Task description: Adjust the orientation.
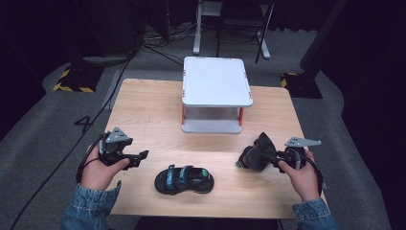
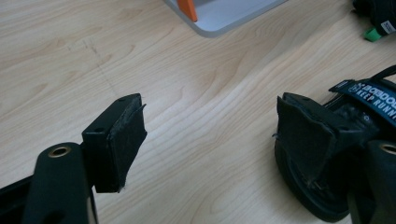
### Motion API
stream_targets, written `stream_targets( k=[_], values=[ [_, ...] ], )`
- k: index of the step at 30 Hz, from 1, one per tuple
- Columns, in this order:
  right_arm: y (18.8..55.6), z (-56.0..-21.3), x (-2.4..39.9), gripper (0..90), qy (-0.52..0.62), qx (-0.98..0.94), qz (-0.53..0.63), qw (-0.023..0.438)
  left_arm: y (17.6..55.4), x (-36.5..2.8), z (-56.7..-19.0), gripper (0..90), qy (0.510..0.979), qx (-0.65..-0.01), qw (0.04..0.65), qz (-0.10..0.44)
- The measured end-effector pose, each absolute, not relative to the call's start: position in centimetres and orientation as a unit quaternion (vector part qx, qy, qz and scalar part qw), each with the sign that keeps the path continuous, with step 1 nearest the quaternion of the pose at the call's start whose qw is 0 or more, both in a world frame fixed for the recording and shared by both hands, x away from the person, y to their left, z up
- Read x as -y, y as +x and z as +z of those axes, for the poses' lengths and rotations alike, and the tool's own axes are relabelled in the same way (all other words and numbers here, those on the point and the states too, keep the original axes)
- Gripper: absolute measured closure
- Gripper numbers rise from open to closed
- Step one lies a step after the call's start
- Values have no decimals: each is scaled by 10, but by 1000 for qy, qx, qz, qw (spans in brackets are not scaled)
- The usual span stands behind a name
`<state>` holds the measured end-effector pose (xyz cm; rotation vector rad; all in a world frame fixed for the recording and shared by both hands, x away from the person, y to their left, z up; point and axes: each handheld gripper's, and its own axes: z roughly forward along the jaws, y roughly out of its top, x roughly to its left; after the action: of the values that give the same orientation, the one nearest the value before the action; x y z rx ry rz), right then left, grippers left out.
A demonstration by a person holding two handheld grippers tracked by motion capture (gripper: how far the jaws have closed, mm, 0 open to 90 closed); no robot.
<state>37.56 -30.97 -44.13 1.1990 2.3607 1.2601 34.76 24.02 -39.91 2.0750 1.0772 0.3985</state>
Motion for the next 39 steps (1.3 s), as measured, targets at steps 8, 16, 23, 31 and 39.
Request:
stream_targets(
  k=[8,16,23,31,39],
  values=[
    [356,-450,322,605,425,-808,394,104,365,-226,-397,237,809,-410,392,152],
    [343,-456,332,555,435,-818,362,108,375,-220,-396,236,809,-406,398,150],
    [342,-450,335,511,444,-816,354,108,373,-224,-396,236,803,-413,401,153],
    [340,-418,332,467,443,-802,376,138,364,-235,-397,236,795,-431,396,161],
    [369,-422,289,453,422,-816,375,125,344,-250,-399,237,784,-453,388,172]
  ],
)
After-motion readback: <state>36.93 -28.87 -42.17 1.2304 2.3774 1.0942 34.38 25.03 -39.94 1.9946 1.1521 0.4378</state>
